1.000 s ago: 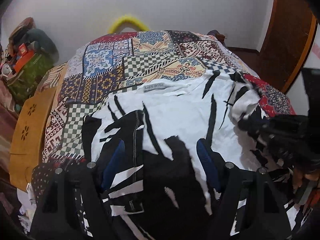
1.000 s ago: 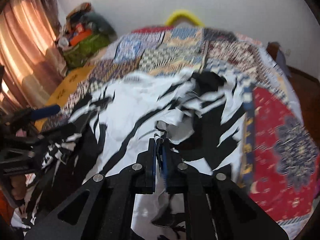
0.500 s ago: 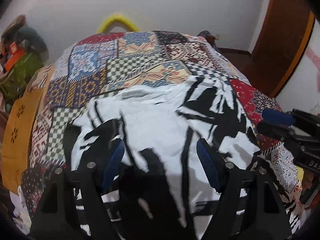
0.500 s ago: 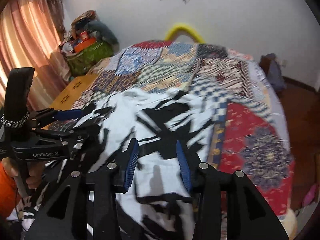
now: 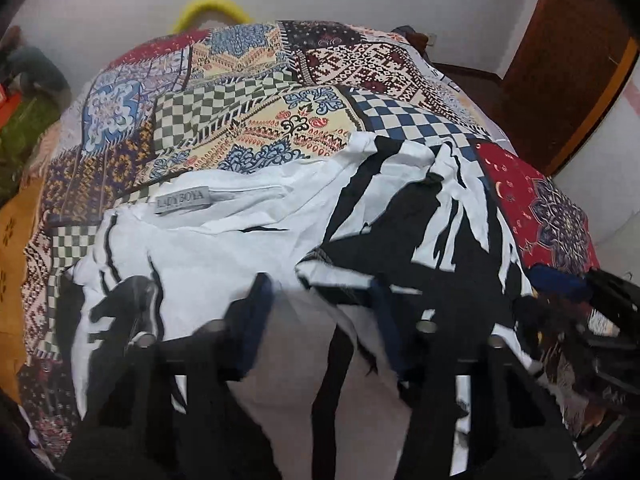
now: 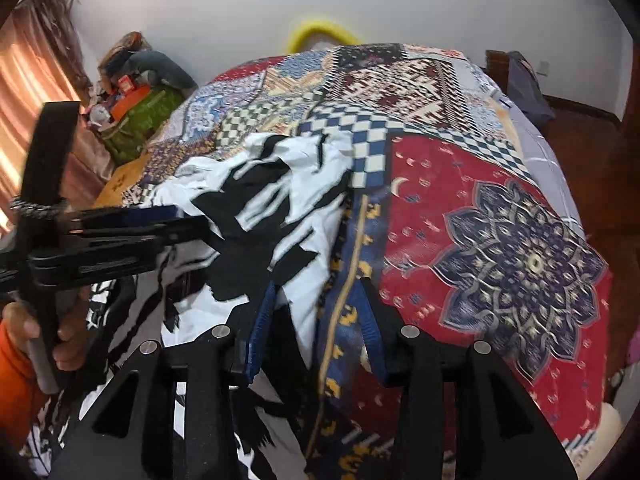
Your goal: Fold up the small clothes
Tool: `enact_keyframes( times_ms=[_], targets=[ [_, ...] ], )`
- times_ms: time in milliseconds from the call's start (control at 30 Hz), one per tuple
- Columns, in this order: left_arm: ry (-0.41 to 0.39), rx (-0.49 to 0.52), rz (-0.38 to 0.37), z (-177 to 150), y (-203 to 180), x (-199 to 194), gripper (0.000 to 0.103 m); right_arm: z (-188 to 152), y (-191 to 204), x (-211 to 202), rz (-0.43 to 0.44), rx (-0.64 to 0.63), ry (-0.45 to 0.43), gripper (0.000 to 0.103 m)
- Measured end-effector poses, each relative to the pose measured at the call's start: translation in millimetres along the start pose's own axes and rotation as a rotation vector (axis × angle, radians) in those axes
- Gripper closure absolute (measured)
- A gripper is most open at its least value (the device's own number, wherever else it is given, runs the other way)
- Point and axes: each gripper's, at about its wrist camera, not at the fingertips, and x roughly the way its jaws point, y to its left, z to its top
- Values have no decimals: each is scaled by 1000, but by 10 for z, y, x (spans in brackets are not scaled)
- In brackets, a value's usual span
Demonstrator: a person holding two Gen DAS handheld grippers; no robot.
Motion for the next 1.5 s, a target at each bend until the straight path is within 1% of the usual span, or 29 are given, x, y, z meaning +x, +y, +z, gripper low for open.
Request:
enact_keyframes(
  times_ms=[33,67,100,133,167,267,433,567,633,767,833,900,1000,1067,1133,1233,1300,1333,1367,1400,1467,1500],
  targets=[
    [-11,7,-3,3,-14,2,73,12,19,14,17,-3,0,65],
    [-27,26,-10,6,-41,-2,86,17,45,29,30,-11,-1,73],
    [-32,33,-26,8,-60,-2,89,21,68,41,35,-27,1,80],
    [-36,33,-28,12,-67,-5,92,29,116,71,19,-55,7,89],
    [-39,32,-27,21,-73,1,94,36,141,91,9,-75,6,94],
    [-56,43,4,61,-84,29,97,71,168,112,-22,-110,-14,99],
    [-55,40,54,233,-44,158,97,220,141,193,-60,-130,-29,100],
    [-34,23,86,328,13,331,97,283,80,331,-91,-116,-6,100],
    [-16,7,80,324,36,400,97,268,66,395,-99,-112,11,100],
    [-13,27,82,297,18,327,91,251,84,314,-97,-109,28,99],
    [-4,32,76,274,45,221,89,226,73,210,-91,-100,37,99],
    [-13,20,71,240,103,64,88,185,60,66,-93,-94,37,98],
    [-33,-11,61,166,220,-197,76,94,51,-181,-88,-79,23,87],
    [-54,-23,79,88,301,-397,66,25,62,-363,-88,-77,3,76],
    [-77,-20,110,-28,389,-621,61,-50,90,-553,-88,-82,-16,70],
    [-97,-22,138,-254,545,-945,51,-154,148,-784,-88,-95,-31,60],
    [-108,-35,158,-432,673,-1142,48,-206,186,-891,-93,-109,-37,57],
    [-109,-43,170,-509,737,-1216,45,-240,209,-943,-96,-117,-38,54],
    [-111,-54,180,-581,799,-1277,41,-278,232,-984,-98,-122,-37,49],
    [-112,-71,187,-685,876,-1352,39,-333,257,-1030,-99,-127,-38,47],
    [-109,-111,191,-915,1047,-1467,31,-413,297,-1058,-100,-136,-35,41],
    [-98,-134,199,-1071,1151,-1505,30,-463,308,-1061,-98,-139,-32,40]
  ],
)
